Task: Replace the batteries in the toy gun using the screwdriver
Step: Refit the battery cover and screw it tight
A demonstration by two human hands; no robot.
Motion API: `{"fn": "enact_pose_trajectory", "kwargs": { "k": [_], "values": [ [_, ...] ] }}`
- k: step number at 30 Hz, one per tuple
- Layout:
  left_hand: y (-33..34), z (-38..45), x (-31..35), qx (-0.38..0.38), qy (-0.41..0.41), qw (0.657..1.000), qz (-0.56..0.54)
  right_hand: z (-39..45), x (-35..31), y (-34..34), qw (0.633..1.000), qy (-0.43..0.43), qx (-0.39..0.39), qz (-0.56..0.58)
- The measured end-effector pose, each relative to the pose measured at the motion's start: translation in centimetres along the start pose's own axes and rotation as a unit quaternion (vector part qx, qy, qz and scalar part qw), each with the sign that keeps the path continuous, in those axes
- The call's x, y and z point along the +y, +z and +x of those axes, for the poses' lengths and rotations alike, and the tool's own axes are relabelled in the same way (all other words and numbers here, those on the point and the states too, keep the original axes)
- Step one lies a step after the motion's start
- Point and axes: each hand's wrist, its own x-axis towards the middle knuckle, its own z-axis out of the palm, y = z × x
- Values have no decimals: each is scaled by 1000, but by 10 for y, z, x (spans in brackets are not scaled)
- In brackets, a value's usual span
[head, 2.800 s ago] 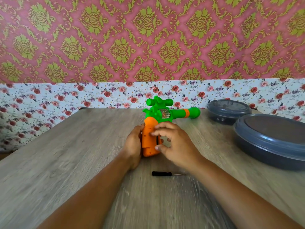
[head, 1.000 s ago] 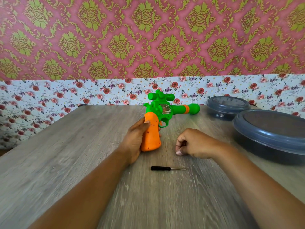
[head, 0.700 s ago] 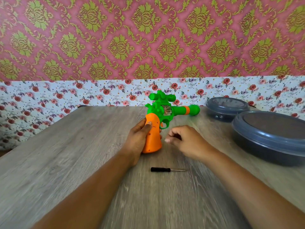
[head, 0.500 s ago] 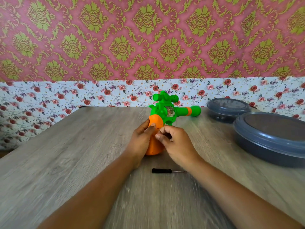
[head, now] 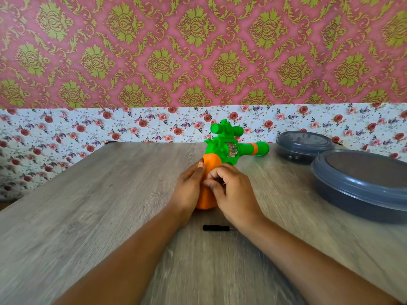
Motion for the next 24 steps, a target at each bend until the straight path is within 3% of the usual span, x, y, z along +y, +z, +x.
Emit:
{"fn": "enact_pose_trajectory", "kwargs": {
  "k": [7, 20, 24],
  "values": [
    [-1, 1, -1, 3, 1, 1000, -16, 2, 1, -5, 976, 157, -17, 149],
    [-3, -1, 1, -22, 0, 1000, -11, -1, 2, -3, 993, 87, -16, 82],
    [-3, 0, 0, -18, -11, 1000, -12, -2, 2, 0, 990, 108, -11, 90]
  ]
}}
